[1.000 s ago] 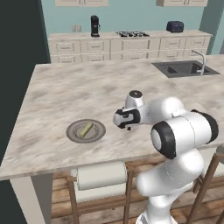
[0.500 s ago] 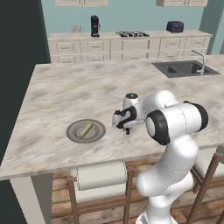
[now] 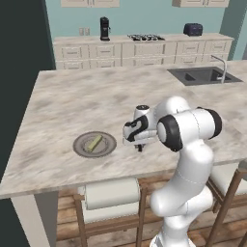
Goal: Retrieve the butter from the fridge and place it on a plate on the dining table. Then retrieve the butter knife by the fridge and place it near the plate.
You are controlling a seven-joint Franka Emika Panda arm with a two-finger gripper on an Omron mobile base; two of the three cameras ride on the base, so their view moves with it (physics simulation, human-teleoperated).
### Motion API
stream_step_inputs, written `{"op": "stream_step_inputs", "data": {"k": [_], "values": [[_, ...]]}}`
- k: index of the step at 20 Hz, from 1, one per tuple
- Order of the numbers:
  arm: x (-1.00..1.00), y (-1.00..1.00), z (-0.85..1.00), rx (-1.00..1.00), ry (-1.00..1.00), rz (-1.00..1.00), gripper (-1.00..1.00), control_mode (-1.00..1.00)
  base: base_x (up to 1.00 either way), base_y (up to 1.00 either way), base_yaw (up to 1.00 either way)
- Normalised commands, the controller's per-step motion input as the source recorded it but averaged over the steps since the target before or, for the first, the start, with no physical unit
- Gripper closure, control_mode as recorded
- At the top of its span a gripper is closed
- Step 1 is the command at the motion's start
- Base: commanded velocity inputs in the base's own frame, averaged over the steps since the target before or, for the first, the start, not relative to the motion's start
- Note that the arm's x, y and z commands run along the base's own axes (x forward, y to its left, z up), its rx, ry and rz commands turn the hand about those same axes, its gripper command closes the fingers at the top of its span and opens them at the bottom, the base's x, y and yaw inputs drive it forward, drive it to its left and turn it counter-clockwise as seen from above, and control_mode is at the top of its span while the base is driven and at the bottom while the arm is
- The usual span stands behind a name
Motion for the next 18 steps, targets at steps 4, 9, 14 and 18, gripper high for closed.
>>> {"op": "stream_step_inputs", "data": {"k": [4, 9, 14, 18], "values": [[0.00, 0.00, -0.13, 0.00, 0.00, 0.00, 1.00, -1.00, 0.00, 0.00, 0.00], [0.01, 0.00, -0.08, 0.00, 0.00, 0.00, -1.00, -1.00, 0.00, 0.00, 0.00], [0.01, 0.00, -0.01, 0.00, 0.00, 0.00, -1.00, -1.00, 0.00, 0.00, 0.00], [0.00, 0.00, 0.00, 0.00, 0.00, 0.00, -1.00, -1.00, 0.00, 0.00, 0.00]]}}
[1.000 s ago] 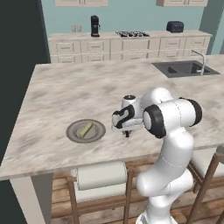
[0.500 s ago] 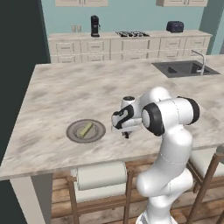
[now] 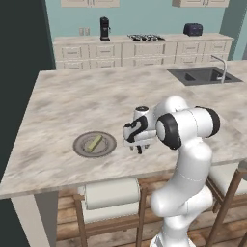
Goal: Retrieve the butter from the fridge and place it on a plate on the dining table. Then retrieve the butter knife by the fridge and place it near the plate.
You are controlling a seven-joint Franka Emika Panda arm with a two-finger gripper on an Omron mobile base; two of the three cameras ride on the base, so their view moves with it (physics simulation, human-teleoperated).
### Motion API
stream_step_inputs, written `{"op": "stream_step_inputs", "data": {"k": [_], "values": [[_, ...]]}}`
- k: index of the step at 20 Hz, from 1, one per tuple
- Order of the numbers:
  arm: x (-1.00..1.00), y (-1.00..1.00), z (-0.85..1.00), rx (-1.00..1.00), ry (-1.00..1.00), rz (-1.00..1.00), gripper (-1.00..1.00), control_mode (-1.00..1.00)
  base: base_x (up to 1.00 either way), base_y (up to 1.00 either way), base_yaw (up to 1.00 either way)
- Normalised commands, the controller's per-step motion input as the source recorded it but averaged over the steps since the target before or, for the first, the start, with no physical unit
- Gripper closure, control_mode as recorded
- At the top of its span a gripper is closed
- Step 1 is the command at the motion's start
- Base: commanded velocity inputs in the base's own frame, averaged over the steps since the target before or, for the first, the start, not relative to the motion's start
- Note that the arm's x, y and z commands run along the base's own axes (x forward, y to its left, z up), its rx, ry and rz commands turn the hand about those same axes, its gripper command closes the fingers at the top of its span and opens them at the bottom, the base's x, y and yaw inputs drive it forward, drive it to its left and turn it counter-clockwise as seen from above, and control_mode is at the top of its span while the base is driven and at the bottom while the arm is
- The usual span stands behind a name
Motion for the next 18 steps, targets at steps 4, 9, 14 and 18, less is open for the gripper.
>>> {"op": "stream_step_inputs", "data": {"k": [4, 9, 14, 18], "values": [[-0.11, 0.00, 0.34, 0.00, 0.00, 0.00, -1.00, -1.00, 0.00, 0.00, 0.00], [-0.70, -0.02, 0.96, 0.00, 0.04, 0.00, -1.00, -1.00, 0.00, 0.00, 0.00], [-1.00, -0.01, 0.94, 0.00, 0.01, -0.03, -1.00, -1.00, 0.00, 0.00, 0.00], [-1.00, -0.01, 0.74, 0.01, -0.09, 0.00, -1.00, -1.00, 0.00, 0.00, 0.00]]}}
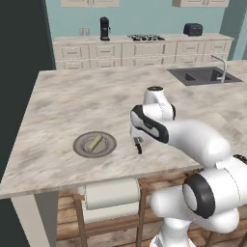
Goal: Retrieve the butter from the fridge and place it on a plate on the dining table. Then retrieve the butter knife by the fridge and place it near the plate.
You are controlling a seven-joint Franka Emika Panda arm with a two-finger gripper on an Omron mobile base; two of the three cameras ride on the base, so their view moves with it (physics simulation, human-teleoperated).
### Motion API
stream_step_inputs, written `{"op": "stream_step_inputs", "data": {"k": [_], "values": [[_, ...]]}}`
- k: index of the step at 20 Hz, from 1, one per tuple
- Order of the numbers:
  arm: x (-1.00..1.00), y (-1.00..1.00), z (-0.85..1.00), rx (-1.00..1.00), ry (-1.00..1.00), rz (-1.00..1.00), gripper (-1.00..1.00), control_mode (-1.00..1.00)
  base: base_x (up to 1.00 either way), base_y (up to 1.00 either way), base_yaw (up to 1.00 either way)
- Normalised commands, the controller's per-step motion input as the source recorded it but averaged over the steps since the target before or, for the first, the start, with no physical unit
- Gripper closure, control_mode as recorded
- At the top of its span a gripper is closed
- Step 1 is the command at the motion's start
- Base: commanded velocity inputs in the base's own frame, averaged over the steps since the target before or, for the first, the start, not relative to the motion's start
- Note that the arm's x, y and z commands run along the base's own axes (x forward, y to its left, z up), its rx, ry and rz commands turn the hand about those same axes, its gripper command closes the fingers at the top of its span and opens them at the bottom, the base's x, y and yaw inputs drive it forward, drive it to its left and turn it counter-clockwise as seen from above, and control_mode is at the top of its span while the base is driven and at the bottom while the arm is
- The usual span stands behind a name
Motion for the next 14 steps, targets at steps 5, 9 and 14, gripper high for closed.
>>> {"op": "stream_step_inputs", "data": {"k": [5, 9, 14], "values": [[-0.86, -0.02, 0.75, 0.01, -0.02, 0.00, -1.00, -1.00, 0.00, 0.00, 0.00], [-0.58, -0.05, 0.51, -0.01, 0.00, 0.00, -1.00, -1.00, 0.00, 0.00, 0.00], [-0.71, -0.05, 0.51, 0.00, 0.00, 0.00, -1.00, -1.00, 0.00, 0.00, 0.00]]}}
